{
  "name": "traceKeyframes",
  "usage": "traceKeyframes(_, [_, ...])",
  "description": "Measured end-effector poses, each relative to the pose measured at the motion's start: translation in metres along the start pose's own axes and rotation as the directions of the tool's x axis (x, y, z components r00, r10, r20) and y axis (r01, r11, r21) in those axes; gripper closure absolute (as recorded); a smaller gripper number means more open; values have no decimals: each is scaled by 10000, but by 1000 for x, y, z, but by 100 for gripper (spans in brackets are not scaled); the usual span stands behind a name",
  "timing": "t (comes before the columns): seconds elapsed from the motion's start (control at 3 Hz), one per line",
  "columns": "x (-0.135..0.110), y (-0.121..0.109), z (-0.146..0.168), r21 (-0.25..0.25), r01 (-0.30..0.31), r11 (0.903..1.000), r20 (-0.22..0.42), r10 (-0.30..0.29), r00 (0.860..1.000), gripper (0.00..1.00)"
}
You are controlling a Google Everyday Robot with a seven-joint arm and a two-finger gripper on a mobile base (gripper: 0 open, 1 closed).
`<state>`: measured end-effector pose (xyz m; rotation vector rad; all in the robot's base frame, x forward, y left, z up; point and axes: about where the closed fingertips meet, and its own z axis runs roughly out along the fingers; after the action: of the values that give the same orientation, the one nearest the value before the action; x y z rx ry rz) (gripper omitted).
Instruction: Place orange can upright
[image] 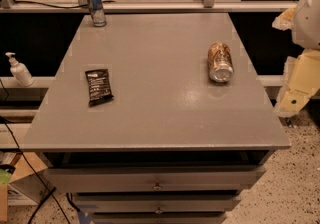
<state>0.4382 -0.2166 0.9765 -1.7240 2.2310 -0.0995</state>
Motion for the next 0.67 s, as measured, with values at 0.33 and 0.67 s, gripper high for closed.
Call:
traceKeyframes(0.33, [0, 0, 0, 2, 0, 10000, 1, 0, 10000, 0])
traceKeyframes(0.67, [1, -10, 8, -126, -269, 9996, 527, 275, 9982, 0])
